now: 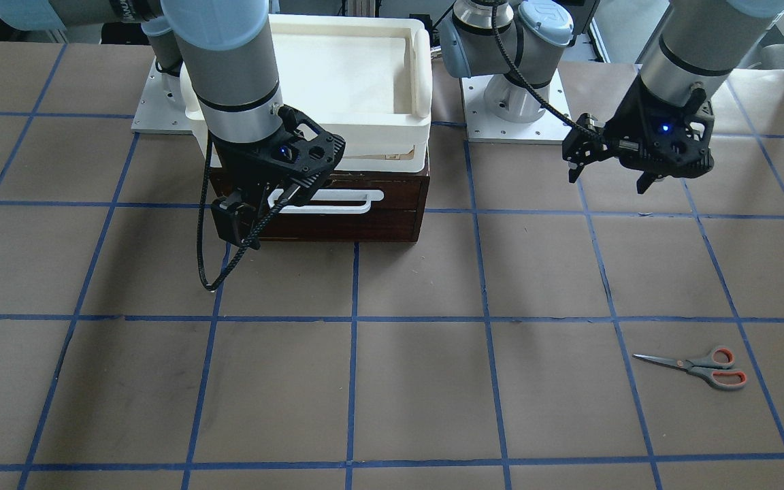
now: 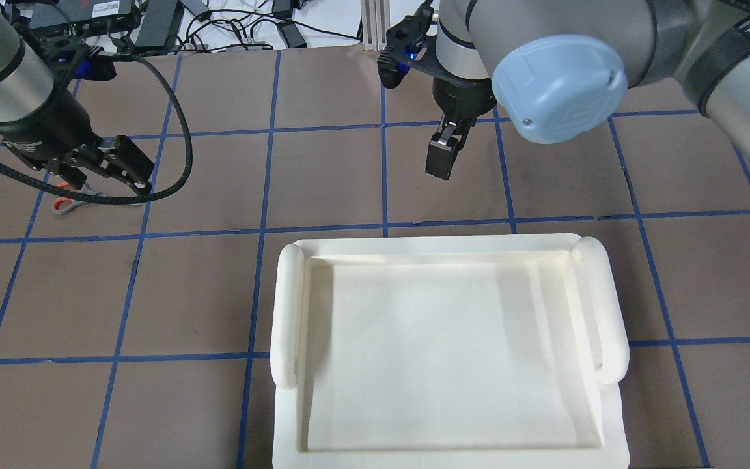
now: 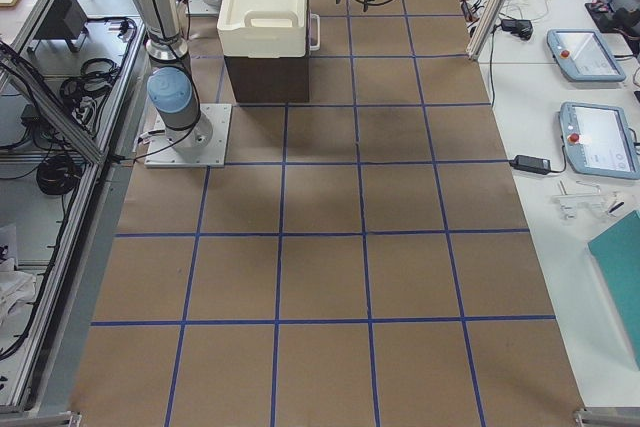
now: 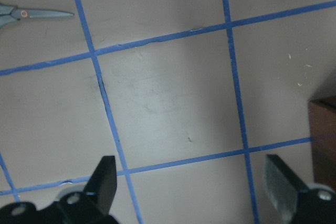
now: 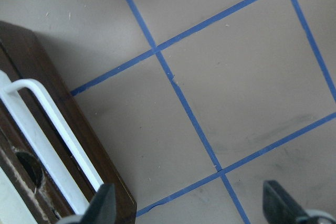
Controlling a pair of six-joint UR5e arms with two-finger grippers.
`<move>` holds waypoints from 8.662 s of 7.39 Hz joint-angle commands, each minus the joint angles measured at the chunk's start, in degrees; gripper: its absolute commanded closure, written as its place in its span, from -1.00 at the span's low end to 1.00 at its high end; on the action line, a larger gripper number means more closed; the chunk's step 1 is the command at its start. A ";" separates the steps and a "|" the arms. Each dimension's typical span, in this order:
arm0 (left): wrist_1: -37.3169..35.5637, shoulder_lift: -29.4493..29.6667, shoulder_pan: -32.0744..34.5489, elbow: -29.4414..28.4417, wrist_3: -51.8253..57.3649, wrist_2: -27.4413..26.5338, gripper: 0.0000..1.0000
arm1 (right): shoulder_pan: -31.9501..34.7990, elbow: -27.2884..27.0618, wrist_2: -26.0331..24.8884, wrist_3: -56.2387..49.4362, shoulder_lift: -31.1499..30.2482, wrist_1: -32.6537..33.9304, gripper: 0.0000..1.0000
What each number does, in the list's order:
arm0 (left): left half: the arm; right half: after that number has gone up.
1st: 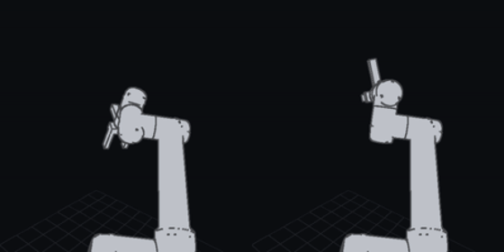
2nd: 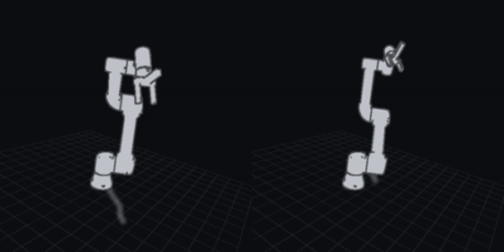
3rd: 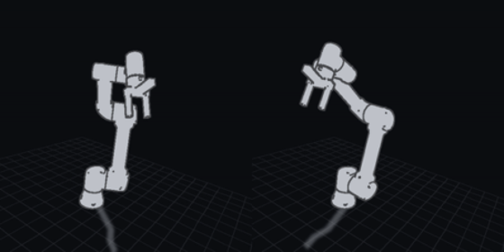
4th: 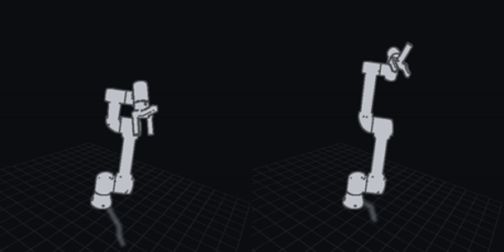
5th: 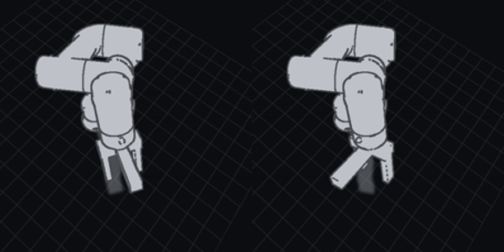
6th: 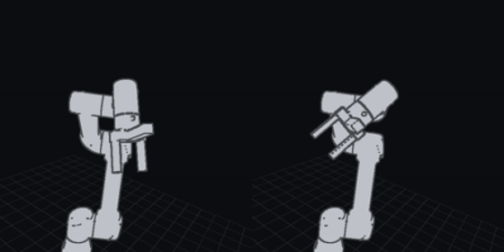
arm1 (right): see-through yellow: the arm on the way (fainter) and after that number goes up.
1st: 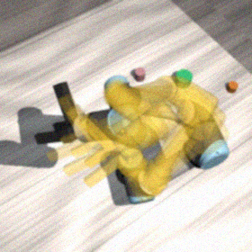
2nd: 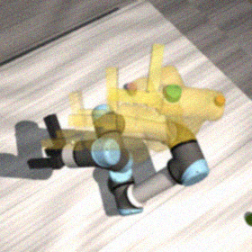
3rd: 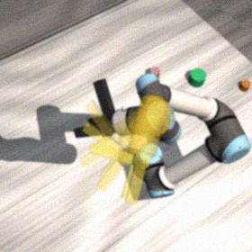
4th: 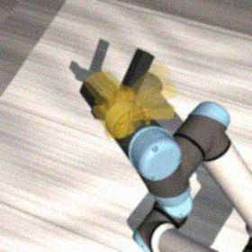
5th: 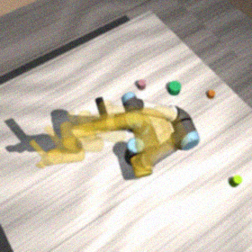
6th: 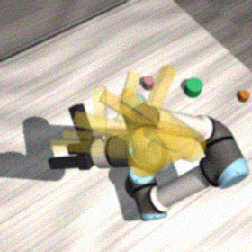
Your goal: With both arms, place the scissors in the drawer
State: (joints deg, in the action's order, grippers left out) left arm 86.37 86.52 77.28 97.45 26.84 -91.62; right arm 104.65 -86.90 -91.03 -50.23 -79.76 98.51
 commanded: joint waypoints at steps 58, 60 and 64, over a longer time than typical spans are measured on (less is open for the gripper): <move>-12.80 21.93 -8.55 -9.91 82.76 -0.13 1.00 | 0.91 9.03 3.84 -26.06 20.16 3.15 -1.00; -12.80 21.93 -8.55 -9.83 82.76 -0.31 1.00 | 0.73 10.51 4.02 -26.14 21.49 5.55 -1.00; -12.89 21.93 -8.46 -9.39 82.76 -0.40 1.00 | 0.47 12.72 4.10 -26.23 22.37 6.60 -1.00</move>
State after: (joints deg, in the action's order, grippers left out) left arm 73.49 108.43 68.80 88.00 109.60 -92.00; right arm 105.17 -74.33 -86.99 -76.40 -57.58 104.69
